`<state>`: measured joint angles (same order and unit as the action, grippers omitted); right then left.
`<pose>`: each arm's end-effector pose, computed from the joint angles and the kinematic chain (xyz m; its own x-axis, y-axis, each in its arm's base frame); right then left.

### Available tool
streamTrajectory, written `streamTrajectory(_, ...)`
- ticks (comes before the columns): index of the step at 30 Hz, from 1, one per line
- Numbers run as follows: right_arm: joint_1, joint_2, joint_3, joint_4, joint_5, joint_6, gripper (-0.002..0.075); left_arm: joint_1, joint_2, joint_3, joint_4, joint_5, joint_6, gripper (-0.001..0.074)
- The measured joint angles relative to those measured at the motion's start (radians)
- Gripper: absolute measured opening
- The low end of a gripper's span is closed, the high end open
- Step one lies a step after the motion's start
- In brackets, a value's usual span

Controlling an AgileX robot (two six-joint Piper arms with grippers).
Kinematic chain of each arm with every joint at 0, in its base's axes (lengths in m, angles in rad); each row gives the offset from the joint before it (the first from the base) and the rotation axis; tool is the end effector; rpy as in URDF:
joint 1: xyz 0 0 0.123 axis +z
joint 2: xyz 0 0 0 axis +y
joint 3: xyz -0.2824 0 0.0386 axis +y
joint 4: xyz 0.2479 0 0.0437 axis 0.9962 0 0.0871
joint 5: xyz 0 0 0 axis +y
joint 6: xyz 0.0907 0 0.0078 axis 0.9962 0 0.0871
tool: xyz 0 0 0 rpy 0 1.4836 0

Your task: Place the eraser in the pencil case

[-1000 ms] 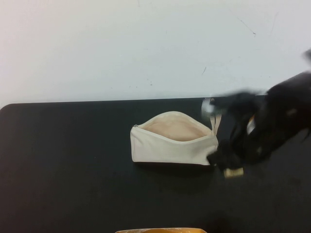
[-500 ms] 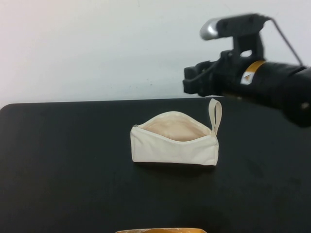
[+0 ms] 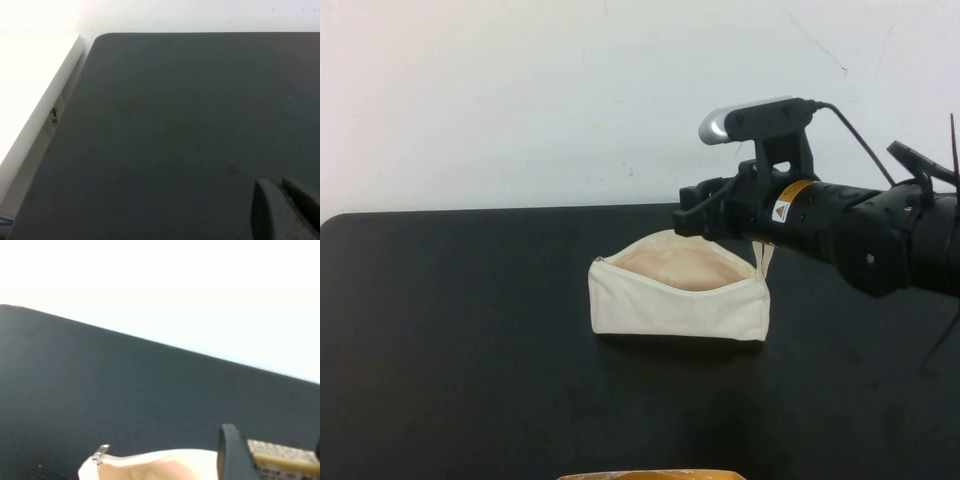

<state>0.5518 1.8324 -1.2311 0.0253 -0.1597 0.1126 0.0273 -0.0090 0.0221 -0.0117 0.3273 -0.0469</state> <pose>0.3619 0.2224 0.2499 -0.3642 -0.0632 -0.9292 -0.4755 0.8704 0.1272 0.0538 0.0011 0.1766 -0.2486 -0.0648 -0.9664 -0.0381 0.9976 -0.0570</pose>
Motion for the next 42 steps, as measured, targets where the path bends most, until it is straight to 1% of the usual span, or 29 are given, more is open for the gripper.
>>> streamTrajectory(13,0.0,0.003,0.0,-0.104,0.022,0.146,0.0302,0.0,0.0,0.0,0.0,0.0,-0.002,-0.0001)
streamTrajectory(15,0.0,0.003,0.0,-0.128,0.025,0.171,0.0318,0.0,0.0,0.0,0.0,0.0,-0.002,-0.0001)
streamTrajectory(21,0.0,0.003,0.0,-0.174,0.045,0.222,0.0411,0.0,0.0,0.0,0.0,0.0,-0.002,-0.0001)
streamTrajectory(27,0.0,-0.007,0.001,-0.176,0.084,0.228,0.0424,0.0,0.0,0.0,0.0,0.0,-0.002,-0.0001)
streamTrajectory(29,0.0,-0.038,0.001,-0.176,0.139,0.228,0.04,0.0,0.0,0.0,0.0,0.0,-0.002,-0.0001)
streamTrajectory(30,0.0,-0.064,0.001,-0.176,0.177,0.224,0.0367,0.0,0.0,0.0,0.0,0.0,-0.002,-0.0001)
streamTrajectory(31,0.0,-0.088,0.001,-0.176,0.209,0.213,0.032,0.0,0.0,0.0,0.0,0.0,-0.002,-0.0001)
streamTrajectory(34,0.0,-0.196,0.004,-0.176,0.319,0.167,0.0137,0.0,0.0,0.0,0.0,0.0,0.0,-0.0001)
streamTrajectory(35,0.0,-0.242,0.012,-0.176,0.347,0.143,0.0089,0.0,0.0,0.0,0.0,0.0,0.0,-0.0001)
streamTrajectory(36,0.0,-0.29,0.024,-0.176,0.364,0.116,0.0057,0.0,0.0,0.0,0.0,0.0,0.0,-0.0001)
streamTrajectory(39,0.0,-0.434,0.09,-0.176,0.384,0.052,0.0017,0.0,0.0,0.0,0.0,0.0,0.0,-0.0001)
streamTrajectory(42,0.0,-0.595,0.189,-0.176,0.397,0.004,0.0005,0.0,0.0,0.0,0.0,0.0,0.0,-0.0001)
